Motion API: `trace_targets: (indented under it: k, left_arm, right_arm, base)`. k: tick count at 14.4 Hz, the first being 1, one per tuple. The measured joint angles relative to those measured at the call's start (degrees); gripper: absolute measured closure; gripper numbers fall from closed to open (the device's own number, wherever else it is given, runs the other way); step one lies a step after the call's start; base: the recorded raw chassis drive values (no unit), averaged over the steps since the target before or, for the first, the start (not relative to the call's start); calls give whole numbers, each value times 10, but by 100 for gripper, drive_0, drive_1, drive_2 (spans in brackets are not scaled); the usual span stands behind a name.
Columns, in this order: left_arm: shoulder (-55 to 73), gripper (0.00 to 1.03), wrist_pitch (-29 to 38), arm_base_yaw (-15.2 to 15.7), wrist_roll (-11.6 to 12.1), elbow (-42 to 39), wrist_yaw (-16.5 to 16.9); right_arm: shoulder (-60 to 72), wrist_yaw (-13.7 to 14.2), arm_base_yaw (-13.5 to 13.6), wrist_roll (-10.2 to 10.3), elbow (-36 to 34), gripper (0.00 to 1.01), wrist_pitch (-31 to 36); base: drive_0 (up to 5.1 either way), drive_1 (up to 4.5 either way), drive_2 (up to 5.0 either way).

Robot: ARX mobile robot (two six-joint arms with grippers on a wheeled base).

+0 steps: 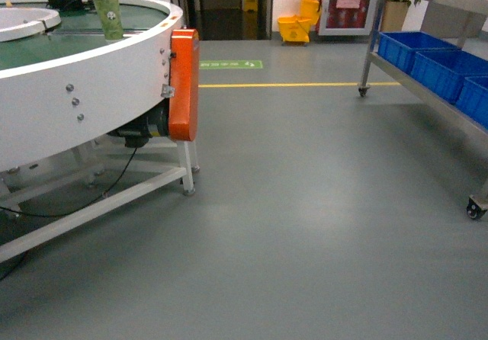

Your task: Pick red block from blue box to shelf

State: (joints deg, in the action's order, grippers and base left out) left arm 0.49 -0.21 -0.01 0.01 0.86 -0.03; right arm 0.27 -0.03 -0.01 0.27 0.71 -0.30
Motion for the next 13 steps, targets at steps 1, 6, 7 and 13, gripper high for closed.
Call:
trace_targets:
  k: [1,6,7,13]
  left_arm:
    - [0,5,0,0,0,0,0]
    - [0,5,0,0,0,0,0]
    - [0,5,-2,0,0,0,1]
    - [0,5,-1,0,0,0,0]
  right_arm:
    - [0,0,0,0,0,73,0]
    - [0,0,0,0,0,73,1]
    - [0,0,0,0,0,73,-3]
    - [0,0,0,0,0,73,0]
  base:
    - [-3,426,-431]
    - [-5,341,-351]
    - [0,0,0]
    - [-158,-158,-158]
